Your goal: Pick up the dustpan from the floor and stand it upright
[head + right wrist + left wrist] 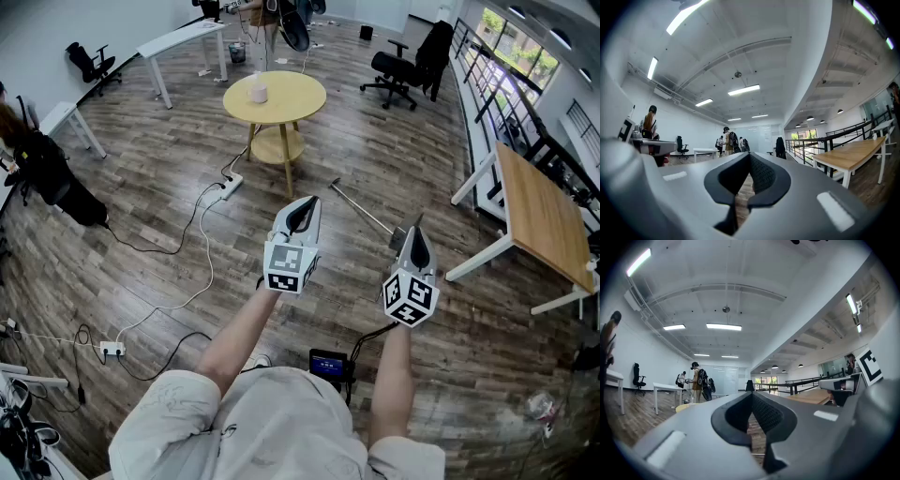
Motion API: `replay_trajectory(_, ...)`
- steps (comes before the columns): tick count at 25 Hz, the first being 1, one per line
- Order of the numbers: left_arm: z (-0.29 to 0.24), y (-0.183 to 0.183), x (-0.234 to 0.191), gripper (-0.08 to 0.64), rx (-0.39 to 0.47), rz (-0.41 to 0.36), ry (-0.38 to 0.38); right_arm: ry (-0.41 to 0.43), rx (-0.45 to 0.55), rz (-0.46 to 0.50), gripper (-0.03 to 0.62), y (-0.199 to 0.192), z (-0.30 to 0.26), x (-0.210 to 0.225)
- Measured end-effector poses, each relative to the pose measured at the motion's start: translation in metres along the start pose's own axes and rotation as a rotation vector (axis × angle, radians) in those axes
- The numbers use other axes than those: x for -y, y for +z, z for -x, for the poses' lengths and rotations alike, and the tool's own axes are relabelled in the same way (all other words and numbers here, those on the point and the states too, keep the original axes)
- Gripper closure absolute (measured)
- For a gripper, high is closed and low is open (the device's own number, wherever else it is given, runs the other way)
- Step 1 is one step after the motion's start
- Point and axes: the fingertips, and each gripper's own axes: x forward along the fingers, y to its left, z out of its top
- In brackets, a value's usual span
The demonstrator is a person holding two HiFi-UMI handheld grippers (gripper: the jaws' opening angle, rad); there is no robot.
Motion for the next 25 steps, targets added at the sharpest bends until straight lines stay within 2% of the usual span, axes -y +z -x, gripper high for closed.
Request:
replay_trajectory(5,0.002,-0.024,0.055,0.541,0.006,-0.001,-0.011,-0.006,0.002,0.000,0.588,-0.023,0.029,0.049)
replay_trajectory(9,-0.022,-0.033,0.130,0.541,0.006,-0.006,-0.030,-0.016,0.004,-0.009,0.588,-0.028,0.044,0.121)
replay_trajectory(13,-0.063,-0.040,0.220,0.541,-0.004,-0.015,-0.045,-0.013,0.000,-0.035,0.587,-0.030,0.051,0.216)
replay_trajectory(16,-0.091,-0.053,0.270,0.541,-0.017,-0.013,-0.044,0.007,-0.015,-0.005,0.586,-0.041,0.050,0.269)
replay_trajectory(20,-0.115,-0.078,0.289,0.541,-0.035,-0.009,-0.037,0.000,-0.035,0.001,0.584,-0.065,0.037,0.300)
replay_trajectory(25,-0.161,-0.100,0.265,0.541,-0.040,-0.012,-0.023,0.004,-0.055,0.008,0.585,-0.086,-0.019,0.305)
